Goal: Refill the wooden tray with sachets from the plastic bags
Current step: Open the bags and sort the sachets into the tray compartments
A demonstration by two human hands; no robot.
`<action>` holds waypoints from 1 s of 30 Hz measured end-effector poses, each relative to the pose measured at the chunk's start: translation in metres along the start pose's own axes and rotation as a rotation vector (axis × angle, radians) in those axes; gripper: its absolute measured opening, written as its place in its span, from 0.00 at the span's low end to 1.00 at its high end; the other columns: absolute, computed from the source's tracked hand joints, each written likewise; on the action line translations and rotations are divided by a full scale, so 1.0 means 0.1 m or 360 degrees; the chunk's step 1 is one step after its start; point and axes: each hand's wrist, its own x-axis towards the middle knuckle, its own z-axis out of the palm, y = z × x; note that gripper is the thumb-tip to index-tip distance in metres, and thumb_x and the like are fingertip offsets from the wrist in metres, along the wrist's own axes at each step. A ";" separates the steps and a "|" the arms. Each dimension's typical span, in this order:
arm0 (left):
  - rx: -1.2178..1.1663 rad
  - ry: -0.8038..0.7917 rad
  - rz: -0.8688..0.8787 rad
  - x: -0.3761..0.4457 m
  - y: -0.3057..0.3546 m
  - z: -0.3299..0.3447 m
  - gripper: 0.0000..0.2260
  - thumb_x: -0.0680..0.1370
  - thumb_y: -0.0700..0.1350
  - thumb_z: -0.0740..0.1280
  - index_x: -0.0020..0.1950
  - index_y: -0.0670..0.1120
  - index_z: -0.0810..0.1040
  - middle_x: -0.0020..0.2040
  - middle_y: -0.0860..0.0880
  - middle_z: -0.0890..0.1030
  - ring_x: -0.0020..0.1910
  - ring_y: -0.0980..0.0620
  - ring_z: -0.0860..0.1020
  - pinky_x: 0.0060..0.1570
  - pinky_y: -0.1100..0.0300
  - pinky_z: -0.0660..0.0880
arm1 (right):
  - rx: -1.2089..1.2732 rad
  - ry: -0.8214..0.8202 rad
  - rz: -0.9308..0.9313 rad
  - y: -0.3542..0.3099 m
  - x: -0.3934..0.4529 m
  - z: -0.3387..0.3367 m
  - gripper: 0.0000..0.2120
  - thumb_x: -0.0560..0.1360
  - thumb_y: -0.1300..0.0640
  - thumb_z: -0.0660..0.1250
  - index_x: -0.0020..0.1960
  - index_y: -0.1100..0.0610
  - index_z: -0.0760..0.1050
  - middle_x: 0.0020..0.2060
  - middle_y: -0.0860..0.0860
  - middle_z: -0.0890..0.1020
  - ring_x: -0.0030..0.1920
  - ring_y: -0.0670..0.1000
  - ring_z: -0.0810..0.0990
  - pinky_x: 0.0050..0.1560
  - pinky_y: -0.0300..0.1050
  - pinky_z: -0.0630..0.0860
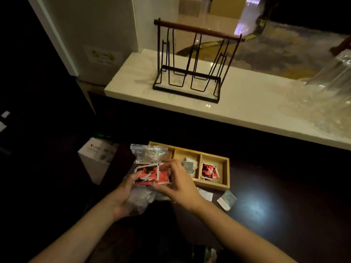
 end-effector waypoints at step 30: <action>0.1173 0.1149 0.0498 0.63 -0.36 -0.47 0.24 0.80 0.58 0.50 0.54 0.42 0.78 0.48 0.42 0.81 0.48 0.43 0.79 0.49 0.49 0.75 | -0.0545 -0.0297 0.0266 0.32 -0.03 0.83 0.36 0.70 0.40 0.67 0.71 0.52 0.57 0.65 0.55 0.69 0.65 0.56 0.67 0.65 0.53 0.69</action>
